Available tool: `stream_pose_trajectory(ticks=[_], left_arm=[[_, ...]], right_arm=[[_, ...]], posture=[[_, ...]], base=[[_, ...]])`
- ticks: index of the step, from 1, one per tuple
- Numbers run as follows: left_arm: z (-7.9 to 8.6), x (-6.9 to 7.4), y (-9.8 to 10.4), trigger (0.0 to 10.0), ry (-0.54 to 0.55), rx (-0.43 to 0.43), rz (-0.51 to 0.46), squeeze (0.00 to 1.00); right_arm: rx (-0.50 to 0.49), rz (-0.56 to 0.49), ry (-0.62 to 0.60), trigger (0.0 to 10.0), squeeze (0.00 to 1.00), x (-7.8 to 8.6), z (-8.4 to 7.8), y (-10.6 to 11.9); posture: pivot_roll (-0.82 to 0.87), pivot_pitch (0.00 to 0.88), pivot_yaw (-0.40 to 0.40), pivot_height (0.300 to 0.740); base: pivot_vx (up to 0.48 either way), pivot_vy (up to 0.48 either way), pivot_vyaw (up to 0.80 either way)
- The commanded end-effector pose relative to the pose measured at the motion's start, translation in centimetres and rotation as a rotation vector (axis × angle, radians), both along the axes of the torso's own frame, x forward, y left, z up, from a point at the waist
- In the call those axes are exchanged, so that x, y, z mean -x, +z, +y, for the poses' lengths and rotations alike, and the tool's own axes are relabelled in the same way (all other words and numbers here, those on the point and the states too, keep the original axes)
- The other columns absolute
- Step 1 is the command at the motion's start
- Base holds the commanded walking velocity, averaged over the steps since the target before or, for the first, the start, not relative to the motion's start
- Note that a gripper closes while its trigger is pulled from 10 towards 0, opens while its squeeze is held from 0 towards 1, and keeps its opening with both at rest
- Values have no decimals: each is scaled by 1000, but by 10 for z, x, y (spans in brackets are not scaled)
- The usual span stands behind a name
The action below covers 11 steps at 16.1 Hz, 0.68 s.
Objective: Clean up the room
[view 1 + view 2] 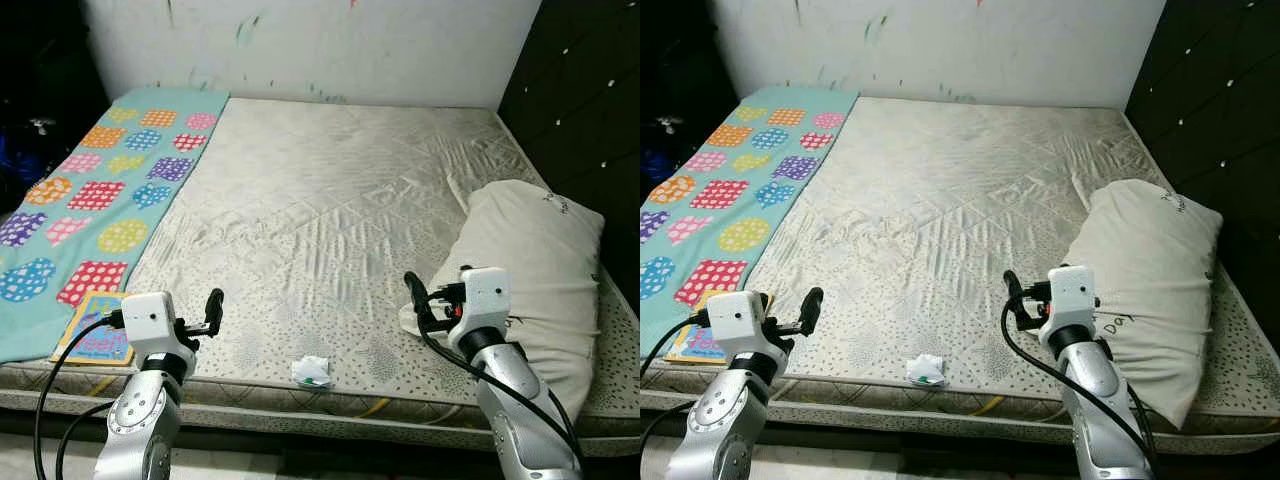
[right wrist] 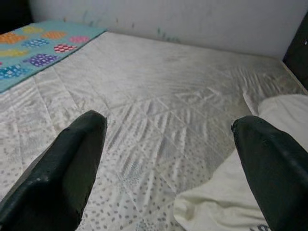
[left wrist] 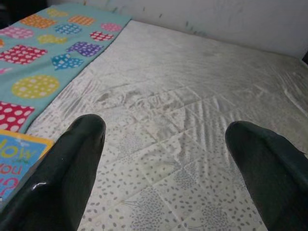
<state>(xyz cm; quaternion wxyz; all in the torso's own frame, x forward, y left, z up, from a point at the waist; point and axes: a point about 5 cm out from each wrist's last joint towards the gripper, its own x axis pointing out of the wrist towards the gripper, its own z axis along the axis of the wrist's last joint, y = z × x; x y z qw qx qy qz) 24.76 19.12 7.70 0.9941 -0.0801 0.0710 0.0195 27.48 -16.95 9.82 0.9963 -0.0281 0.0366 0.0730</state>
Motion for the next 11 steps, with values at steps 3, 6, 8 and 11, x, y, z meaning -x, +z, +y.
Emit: stream_pose_trajectory(ticks=[3,6,8,11], left_arm=[[3,-2,-2,10000,5,-8,15,0],[3,-3,-5,10000,16,11,33,0],[3,-3,-5,10000,17,18,32,0],[3,-3,-4,10000,13,19,31,0]], right_arm=[[-5,19,-12,10000,0,-2,-4,-4],[-8,24,-23,10000,0,-2,-5,-5],[-22,32,-35,10000,0,-2,-5,-6],[-13,34,-38,10000,0,-2,-6,-7]], posture=[[-68,0,-29,740],[-68,0,-27,740],[-66,0,-26,740],[-68,0,-24,740]], base=[[0,0,0],[0,0,0],[0,0,0],[0,229,0]])
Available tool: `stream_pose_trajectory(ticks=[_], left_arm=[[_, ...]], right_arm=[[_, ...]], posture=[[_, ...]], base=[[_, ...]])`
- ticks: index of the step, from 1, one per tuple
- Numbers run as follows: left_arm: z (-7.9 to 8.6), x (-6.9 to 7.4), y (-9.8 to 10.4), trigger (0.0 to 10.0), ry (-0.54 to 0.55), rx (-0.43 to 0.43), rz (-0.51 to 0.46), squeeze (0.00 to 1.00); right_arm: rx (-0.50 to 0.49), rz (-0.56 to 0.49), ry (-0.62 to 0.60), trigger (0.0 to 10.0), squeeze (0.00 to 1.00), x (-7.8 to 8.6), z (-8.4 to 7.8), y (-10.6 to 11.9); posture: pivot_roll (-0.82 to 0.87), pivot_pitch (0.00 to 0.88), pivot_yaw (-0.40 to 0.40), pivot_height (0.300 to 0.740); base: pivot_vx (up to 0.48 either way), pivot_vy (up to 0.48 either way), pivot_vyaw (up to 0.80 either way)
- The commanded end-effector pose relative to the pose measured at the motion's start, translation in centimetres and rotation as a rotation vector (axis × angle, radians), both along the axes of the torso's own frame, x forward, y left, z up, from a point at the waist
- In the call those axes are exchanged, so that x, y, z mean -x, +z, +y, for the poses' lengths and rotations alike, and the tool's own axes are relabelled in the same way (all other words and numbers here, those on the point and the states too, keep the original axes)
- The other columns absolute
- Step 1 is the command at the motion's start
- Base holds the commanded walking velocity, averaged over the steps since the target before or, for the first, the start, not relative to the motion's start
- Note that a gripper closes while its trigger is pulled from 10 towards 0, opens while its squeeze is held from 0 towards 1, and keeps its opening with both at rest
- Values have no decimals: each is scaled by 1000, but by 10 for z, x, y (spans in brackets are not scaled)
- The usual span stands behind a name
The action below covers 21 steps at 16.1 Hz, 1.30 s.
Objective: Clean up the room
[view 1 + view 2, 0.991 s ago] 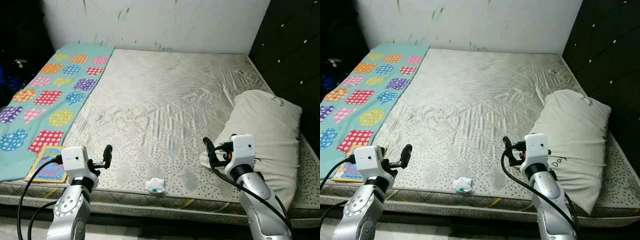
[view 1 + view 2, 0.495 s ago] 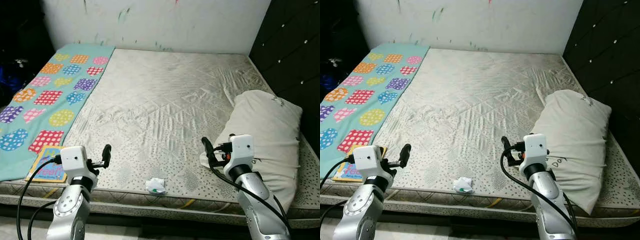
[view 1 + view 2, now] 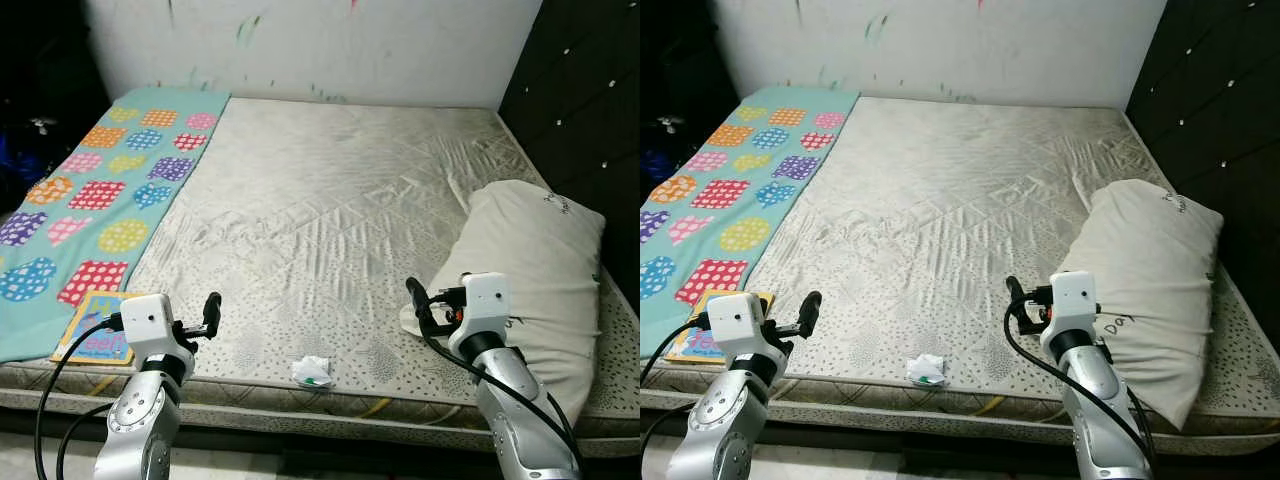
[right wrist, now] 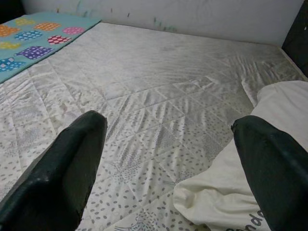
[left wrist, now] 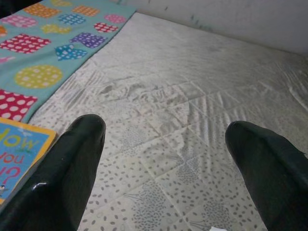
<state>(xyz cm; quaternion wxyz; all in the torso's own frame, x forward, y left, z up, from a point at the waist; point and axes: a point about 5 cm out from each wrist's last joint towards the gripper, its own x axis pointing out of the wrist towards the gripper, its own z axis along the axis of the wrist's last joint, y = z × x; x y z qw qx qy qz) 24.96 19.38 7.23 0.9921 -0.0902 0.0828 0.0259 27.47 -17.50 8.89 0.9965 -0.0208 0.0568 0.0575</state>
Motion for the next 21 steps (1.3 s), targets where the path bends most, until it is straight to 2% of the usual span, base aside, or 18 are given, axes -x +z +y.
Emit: stream_pose_trajectory(ticks=[1,8,12,15,21], left_arm=[[0,-1,1,10000,-1,0,6,0],[-1,-2,-1,10000,-5,-4,11,0],[-1,-2,-1,10000,-9,8,12,0],[-1,-2,-1,10000,-9,6,11,0],[-3,-3,-1,10000,-5,30,6,0]], right_arm=[[-1,-7,-6,10000,0,-2,-1,3],[10,-5,-10,10000,0,-2,-2,2],[17,-12,-15,10000,0,-4,-3,4],[20,-12,-16,10000,0,-4,-4,4],[27,-10,-20,10000,0,-5,-5,4]], posture=[[-68,0,-25,740],[-71,0,-26,740],[-71,0,-28,740],[-71,0,-28,740],[-74,0,-32,740]], base=[[0,420,0],[0,451,0],[0,0,0],[0,299,0],[0,480,0]])
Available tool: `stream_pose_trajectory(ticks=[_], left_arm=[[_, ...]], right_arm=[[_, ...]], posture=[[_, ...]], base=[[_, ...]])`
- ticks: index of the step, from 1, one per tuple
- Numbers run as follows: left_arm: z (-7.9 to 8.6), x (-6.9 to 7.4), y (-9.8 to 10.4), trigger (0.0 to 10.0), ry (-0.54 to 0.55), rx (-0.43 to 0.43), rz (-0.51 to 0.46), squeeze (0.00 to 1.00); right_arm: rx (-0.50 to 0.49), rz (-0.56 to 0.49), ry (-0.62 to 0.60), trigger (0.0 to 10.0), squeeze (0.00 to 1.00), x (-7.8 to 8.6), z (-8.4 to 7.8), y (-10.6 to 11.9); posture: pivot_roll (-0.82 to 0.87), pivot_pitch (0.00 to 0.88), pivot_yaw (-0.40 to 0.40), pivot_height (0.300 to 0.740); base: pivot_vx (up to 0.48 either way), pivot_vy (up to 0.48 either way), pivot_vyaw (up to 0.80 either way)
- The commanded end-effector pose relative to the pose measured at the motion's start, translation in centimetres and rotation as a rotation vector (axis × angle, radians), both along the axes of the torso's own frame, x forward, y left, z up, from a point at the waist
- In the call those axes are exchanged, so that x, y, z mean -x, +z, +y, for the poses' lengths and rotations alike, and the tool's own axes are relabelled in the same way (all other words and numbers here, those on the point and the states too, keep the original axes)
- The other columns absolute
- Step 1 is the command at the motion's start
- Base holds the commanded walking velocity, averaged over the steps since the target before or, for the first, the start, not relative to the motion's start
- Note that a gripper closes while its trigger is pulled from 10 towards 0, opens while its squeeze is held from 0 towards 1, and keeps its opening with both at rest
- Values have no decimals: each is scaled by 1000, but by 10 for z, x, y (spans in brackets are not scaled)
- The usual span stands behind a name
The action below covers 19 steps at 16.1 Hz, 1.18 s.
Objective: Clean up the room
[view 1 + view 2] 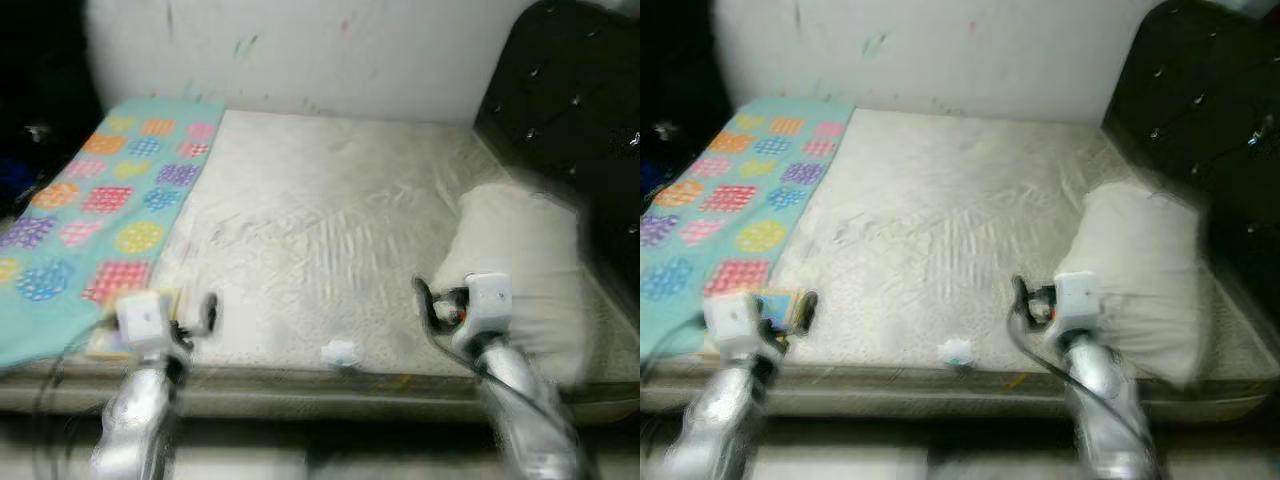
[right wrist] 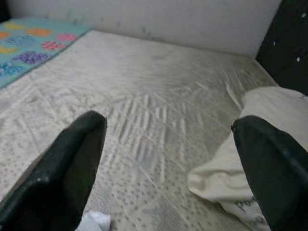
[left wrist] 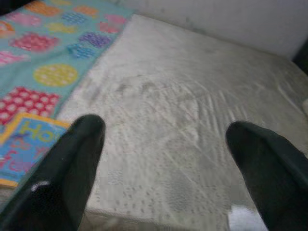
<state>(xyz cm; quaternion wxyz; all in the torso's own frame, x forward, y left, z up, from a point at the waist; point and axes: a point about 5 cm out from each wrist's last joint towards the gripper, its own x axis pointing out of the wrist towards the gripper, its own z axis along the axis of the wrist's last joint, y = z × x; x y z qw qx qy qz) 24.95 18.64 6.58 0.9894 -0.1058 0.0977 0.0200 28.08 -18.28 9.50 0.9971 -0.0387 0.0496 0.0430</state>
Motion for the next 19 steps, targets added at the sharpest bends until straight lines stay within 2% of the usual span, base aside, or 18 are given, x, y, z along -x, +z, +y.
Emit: stream_pose_trajectory(ticks=[1,10,19], left_arm=[[4,-3,6,10000,6,-27,-25,0],[0,-1,9,10000,-37,22,-62,0],[-2,2,10,10000,-62,31,-72,0]], right_arm=[[-8,7,6,10000,0,1,3,-2],[-5,3,1,10000,0,1,3,-1],[-1,3,1,10000,0,0,3,-2]], posture=[[-74,0,-32,740],[-76,0,-32,740],[-71,0,-36,740]], base=[[0,0,0],[0,0,0],[353,0,0]])
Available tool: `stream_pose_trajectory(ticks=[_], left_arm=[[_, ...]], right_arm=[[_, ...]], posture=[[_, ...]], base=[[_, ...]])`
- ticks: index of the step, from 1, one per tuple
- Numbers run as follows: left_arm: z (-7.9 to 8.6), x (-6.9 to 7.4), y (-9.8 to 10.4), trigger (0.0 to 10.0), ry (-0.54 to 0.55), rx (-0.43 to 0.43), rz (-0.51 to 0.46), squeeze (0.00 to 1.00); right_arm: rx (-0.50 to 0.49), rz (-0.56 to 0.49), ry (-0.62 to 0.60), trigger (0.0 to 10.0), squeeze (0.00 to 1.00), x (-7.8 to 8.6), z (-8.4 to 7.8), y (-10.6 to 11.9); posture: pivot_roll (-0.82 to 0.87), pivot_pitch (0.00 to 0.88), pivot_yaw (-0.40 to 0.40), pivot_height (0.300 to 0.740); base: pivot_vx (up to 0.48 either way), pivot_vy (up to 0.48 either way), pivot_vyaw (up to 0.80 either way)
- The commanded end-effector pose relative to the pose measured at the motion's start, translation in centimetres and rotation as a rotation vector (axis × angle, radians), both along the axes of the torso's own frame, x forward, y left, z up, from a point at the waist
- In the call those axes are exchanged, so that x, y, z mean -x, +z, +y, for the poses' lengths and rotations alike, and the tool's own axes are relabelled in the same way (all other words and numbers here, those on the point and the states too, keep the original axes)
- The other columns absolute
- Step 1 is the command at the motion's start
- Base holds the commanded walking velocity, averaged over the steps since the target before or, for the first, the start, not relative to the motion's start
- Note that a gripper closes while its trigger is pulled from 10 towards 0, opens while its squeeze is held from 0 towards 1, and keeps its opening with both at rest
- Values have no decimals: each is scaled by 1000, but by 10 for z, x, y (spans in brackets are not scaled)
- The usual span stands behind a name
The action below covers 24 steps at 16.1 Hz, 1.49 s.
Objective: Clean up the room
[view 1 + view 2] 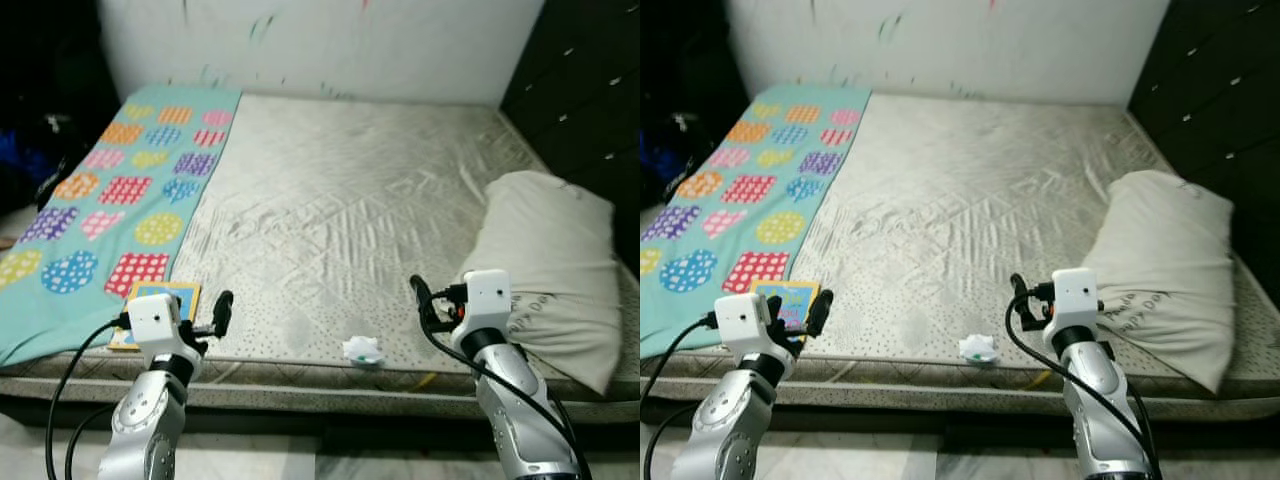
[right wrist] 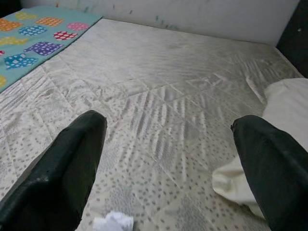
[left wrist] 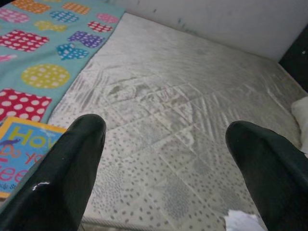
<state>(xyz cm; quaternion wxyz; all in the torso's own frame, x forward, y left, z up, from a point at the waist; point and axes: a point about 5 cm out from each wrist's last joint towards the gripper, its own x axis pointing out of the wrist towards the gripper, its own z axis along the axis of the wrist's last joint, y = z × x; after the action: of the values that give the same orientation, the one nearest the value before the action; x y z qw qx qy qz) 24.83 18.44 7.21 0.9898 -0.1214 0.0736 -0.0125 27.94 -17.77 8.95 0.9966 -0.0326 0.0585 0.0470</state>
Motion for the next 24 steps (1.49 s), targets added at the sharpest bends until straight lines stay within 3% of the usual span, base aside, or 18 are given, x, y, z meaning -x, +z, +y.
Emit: stream_pose_trajectory(ticks=[1,4,13,18,20,21,24], left_arm=[[0,1,3,10000,-1,-8,-13,0],[0,1,3,10000,1,-17,-5,0],[2,0,1,10000,13,-31,5,0],[1,-1,-5,10000,15,-27,67,0],[4,2,3,10000,24,-46,27,0],[10,9,10,10000,58,-75,-2,0],[8,15,13,10000,58,-78,-8,0]], right_arm=[[11,-16,-5,10000,0,-2,-2,4],[12,-16,-6,10000,0,-2,-2,4],[13,-14,-16,10000,0,-3,-3,2],[-4,-20,-27,10000,0,-7,-5,4],[-40,-14,-21,10000,0,-5,-4,5],[-62,3,15,10000,0,5,0,3],[-44,35,68,10000,0,18,-2,-2]], posture=[[-71,0,-36,740],[-69,0,-37,740],[-66,0,-33,740],[-70,0,-29,740],[-70,0,-28,740],[-65,0,-27,740],[-58,0,-30,740]], base=[[371,0,0],[334,0,0],[0,0,0],[0,0,0],[0,0,0],[0,0,0],[0,0,0]])
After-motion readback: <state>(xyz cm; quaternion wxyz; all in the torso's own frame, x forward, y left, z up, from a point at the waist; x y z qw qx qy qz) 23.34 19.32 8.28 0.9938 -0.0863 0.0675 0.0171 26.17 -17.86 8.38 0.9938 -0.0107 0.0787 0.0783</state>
